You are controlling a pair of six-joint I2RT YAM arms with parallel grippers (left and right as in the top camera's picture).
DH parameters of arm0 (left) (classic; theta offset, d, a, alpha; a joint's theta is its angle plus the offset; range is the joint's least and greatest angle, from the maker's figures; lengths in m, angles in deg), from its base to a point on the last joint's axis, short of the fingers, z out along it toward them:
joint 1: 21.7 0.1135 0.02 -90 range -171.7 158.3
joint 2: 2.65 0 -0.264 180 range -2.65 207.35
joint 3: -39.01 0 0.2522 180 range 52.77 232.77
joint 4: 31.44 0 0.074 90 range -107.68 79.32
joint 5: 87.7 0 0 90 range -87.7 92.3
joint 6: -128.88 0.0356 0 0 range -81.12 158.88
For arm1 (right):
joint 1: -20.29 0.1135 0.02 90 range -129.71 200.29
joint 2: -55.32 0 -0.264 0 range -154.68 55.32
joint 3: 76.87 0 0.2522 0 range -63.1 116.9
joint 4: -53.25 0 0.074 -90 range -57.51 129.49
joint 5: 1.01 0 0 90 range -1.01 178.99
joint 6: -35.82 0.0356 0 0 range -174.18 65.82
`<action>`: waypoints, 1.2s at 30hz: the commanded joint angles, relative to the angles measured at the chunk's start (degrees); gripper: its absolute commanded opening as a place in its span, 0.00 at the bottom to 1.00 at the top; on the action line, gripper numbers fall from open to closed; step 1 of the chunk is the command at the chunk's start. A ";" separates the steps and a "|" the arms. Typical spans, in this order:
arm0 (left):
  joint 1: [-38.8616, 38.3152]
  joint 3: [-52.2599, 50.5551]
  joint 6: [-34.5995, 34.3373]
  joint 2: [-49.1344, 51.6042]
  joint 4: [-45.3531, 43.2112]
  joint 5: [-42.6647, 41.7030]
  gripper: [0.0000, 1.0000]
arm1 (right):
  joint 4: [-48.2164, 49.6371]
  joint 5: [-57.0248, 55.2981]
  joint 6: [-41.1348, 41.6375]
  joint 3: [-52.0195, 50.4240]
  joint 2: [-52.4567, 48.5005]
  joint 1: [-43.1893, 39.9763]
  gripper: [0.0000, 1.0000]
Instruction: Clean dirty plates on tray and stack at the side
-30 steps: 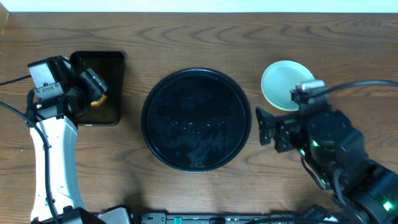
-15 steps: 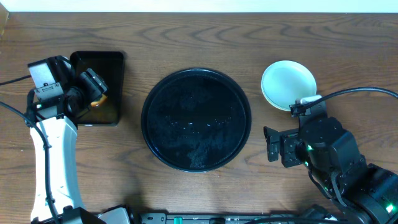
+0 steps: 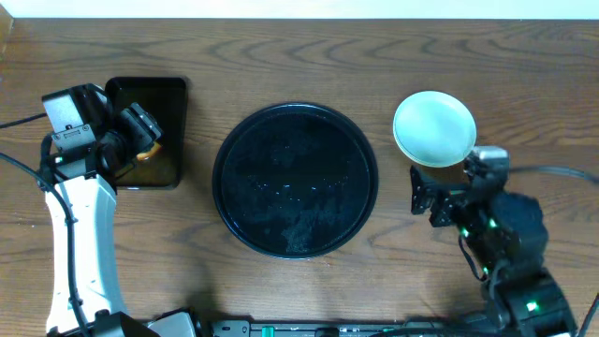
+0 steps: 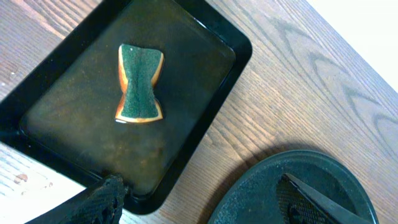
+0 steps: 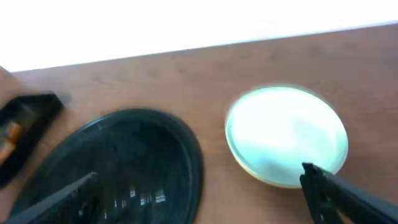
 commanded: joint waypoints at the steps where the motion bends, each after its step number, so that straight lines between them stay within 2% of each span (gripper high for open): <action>1: 0.20 -0.17 -0.07 0.11 0.00 -0.28 0.79 | 9.35 7.61 -3.63 -11.28 8.44 -5.05 0.99; 8: 0.20 -0.17 -0.07 0.11 0.00 -0.28 0.79 | 21.05 11.37 -3.15 -26.01 22.82 -11.41 0.99; 17: 0.20 -0.17 -0.07 0.11 0.00 -0.28 0.79 | 25.18 12.74 -1.05 -34.69 32.26 -16.31 0.99; 27: 0.20 -0.17 -0.07 0.11 0.00 -0.28 0.79 | 21.31 10.29 -4.96 -34.58 35.76 -16.35 0.99; 32: 0.20 -0.17 -0.07 0.11 0.00 -0.28 0.79 | 17.27 2.19 -5.18 -34.58 35.76 -14.14 0.99; 36: 0.20 -0.17 -0.07 0.11 0.00 -0.28 0.79 | 17.07 0.00 -10.60 -34.58 35.76 -10.47 0.99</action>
